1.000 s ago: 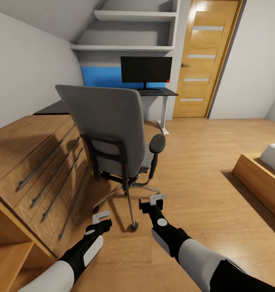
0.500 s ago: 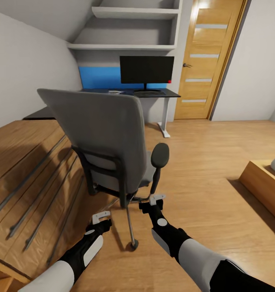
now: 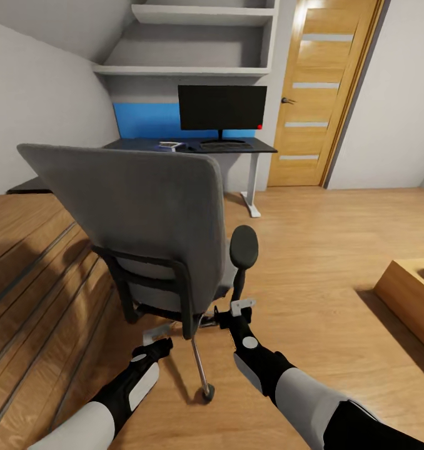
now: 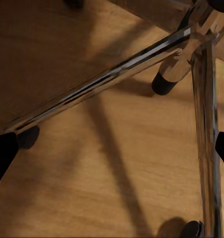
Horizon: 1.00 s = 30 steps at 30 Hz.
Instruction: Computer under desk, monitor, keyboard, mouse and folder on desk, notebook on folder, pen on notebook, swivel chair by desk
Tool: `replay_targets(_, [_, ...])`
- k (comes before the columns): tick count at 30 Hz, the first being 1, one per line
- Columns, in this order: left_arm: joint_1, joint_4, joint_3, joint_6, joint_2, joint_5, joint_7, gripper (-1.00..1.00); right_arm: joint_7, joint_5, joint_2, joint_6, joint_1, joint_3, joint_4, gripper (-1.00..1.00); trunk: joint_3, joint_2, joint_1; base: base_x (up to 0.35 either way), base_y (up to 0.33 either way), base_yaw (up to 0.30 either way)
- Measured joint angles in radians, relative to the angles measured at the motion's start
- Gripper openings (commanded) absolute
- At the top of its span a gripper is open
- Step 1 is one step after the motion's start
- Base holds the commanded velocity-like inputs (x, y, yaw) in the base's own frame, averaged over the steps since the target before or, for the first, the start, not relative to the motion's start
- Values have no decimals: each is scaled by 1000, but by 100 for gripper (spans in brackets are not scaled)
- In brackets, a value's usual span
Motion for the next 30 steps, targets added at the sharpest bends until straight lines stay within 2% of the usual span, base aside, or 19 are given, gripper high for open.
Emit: replay_targets(30, [1, 1, -3, 0, -3, 7, -3, 100, 5, 10, 0, 4, 0, 6, -2, 100, 0, 0, 0, 262, -219, 0])
